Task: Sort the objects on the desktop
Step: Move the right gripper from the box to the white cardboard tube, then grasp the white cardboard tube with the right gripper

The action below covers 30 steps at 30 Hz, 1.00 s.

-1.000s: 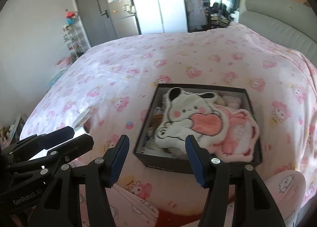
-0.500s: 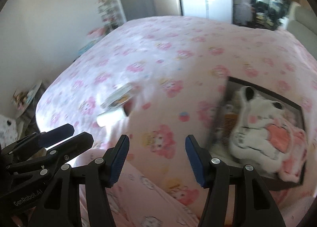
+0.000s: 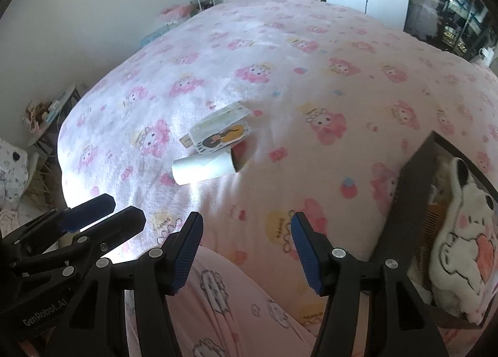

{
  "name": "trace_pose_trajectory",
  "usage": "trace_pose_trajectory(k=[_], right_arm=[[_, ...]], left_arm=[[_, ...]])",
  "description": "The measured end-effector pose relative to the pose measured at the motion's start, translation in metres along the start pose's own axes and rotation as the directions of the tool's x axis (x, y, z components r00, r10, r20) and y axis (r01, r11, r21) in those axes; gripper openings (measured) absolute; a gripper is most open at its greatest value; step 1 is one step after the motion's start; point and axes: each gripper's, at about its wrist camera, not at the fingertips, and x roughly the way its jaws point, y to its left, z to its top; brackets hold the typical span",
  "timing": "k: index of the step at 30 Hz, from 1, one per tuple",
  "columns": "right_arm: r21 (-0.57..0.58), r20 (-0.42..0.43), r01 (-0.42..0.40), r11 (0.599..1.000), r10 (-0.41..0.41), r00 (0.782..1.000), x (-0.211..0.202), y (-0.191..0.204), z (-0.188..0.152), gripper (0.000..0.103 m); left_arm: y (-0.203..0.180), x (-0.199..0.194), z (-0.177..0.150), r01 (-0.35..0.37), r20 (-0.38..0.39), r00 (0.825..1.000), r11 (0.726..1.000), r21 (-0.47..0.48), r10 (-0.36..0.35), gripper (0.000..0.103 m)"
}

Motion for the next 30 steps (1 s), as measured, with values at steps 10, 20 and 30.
trace_pose_trajectory(k=[10, 20, 30], right_arm=[[-0.036, -0.094, 0.006, 0.999, -0.01, 0.996, 0.054, 0.019, 0.012, 0.055], [-0.029, -0.191, -0.03, 0.999, 0.024, 0.981, 0.109, 0.018, 0.025, 0.055], [-0.026, -0.21, -0.038, 0.999, 0.032, 0.977, 0.149, 0.014, 0.048, 0.055]], left_arm=[[0.042, 0.037, 0.002, -0.013, -0.062, 0.998, 0.997, -0.078, 0.008, 0.052], [0.072, 0.084, 0.009, 0.016, -0.123, 0.992, 0.987, -0.158, -0.035, 0.053], [0.094, 0.126, 0.028, 0.038, -0.142, 0.987, 0.976, -0.216, -0.07, 0.053]])
